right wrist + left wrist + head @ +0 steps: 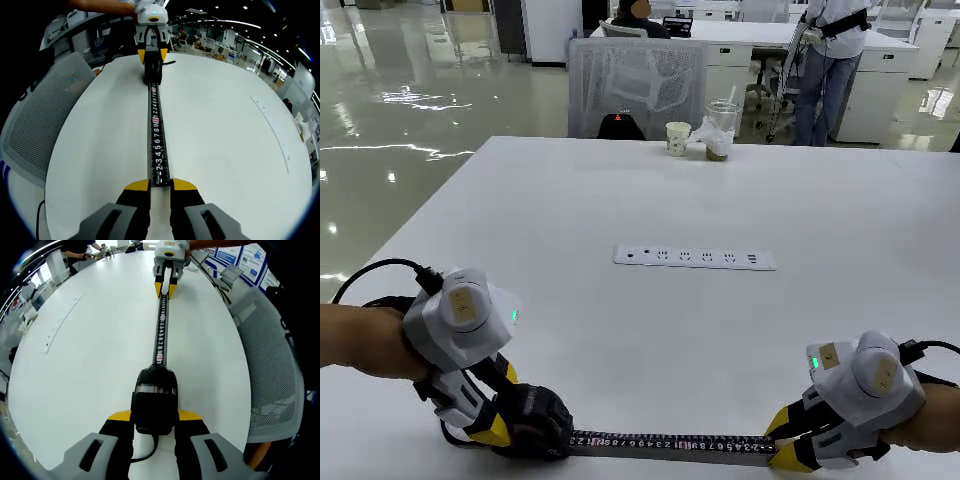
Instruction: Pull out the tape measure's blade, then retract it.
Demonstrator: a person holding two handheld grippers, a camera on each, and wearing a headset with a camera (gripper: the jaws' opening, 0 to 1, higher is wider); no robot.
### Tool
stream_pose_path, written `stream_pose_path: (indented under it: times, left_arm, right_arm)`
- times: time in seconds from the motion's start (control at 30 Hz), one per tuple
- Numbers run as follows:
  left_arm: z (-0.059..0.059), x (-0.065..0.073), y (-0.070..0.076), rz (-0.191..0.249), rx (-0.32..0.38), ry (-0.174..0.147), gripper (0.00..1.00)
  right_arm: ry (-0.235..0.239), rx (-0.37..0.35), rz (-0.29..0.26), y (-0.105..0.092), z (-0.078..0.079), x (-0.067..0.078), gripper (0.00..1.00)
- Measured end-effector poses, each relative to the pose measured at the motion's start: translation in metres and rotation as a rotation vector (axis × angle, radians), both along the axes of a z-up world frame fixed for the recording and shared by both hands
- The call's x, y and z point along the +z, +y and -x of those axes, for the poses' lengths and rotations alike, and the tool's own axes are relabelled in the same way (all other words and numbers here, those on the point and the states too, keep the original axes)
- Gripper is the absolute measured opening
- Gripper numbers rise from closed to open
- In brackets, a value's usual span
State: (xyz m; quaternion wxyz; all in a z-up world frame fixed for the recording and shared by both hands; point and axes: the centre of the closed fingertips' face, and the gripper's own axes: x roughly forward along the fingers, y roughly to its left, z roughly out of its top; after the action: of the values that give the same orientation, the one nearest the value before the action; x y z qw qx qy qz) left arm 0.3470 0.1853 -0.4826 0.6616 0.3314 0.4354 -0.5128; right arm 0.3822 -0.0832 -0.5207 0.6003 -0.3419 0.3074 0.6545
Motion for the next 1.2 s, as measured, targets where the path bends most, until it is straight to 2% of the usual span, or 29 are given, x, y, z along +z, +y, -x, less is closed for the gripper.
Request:
stream_pose_path:
  times: [0.43,0.93,1.2]
  left_arm:
    - [0.0003,-0.0002,-0.0003,-0.004,-0.001,0.001,0.26]
    - [-0.0008,-0.0006,0.0036,-0.028,-0.002,-0.003,0.26]
    - [0.0011,0.0008,0.0067,-0.011,0.04,-0.004,0.33]
  right_arm:
    - [-0.013,0.004,0.016,0.0004,-0.0012,-0.0006,0.12]
    - [-0.024,-0.004,0.019,-0.0011,-0.0029,-0.0006,0.16]
    - [-0.021,-0.017,0.011,-0.0042,-0.0008,0.0024,0.22]
